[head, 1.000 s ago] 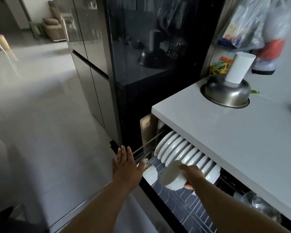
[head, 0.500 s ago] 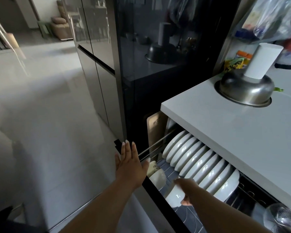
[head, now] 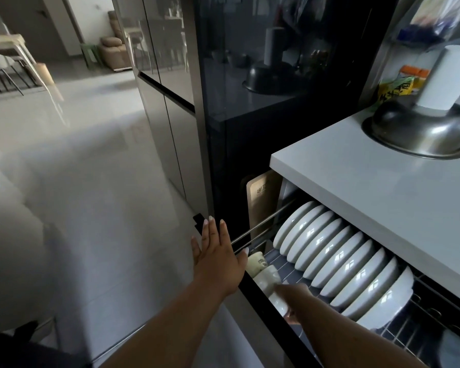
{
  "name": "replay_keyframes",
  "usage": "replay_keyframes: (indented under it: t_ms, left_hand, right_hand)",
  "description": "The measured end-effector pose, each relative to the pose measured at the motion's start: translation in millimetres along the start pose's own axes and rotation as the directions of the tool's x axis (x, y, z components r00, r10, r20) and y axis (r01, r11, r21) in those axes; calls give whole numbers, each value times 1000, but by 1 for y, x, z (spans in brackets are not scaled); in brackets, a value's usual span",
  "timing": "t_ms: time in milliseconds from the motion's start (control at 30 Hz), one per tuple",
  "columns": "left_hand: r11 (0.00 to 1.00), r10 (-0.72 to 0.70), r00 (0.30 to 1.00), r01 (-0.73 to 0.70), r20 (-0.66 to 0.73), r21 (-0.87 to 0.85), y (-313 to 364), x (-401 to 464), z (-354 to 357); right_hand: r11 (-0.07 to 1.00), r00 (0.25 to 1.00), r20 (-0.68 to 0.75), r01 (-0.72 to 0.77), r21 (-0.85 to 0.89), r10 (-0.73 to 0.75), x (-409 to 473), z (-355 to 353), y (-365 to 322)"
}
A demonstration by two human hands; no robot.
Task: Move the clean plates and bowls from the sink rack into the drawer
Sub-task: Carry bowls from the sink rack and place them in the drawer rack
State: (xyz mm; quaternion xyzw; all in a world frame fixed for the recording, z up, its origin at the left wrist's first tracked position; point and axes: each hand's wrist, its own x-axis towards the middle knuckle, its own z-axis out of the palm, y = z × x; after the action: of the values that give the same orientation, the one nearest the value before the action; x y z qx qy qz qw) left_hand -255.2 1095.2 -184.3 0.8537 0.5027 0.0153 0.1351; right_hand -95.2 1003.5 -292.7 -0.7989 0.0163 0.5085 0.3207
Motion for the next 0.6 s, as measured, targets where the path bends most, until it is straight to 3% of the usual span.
replay_keyframes:
  t_ms: [200,267,333,500,600]
  left_hand:
    - [1000,-9,1000,9,20,15,-3,0,-1]
    - [1000,-13,999,12,42,25,-4,-1,-2]
    - [1000,-23,997,22,77,18,-2,-2,-6]
    - [999,12,995,-7,95,-49,17,-6,-22]
    - [999,27,997,-24,77,-47,26,-14,-36]
  right_hand:
    - [999,1000,-7,24,-30,-24,-15,8,-8]
    - [991,998,-22,62,-123,-65,-21,6,-12]
    - [968,987,-69,125,-216,-143,-28,1,-19]
    - [911,930,-101,316,-266,-353,-55,-18,-51]
    - [828,854,-119,443,-344,-507,-87,-27,-75]
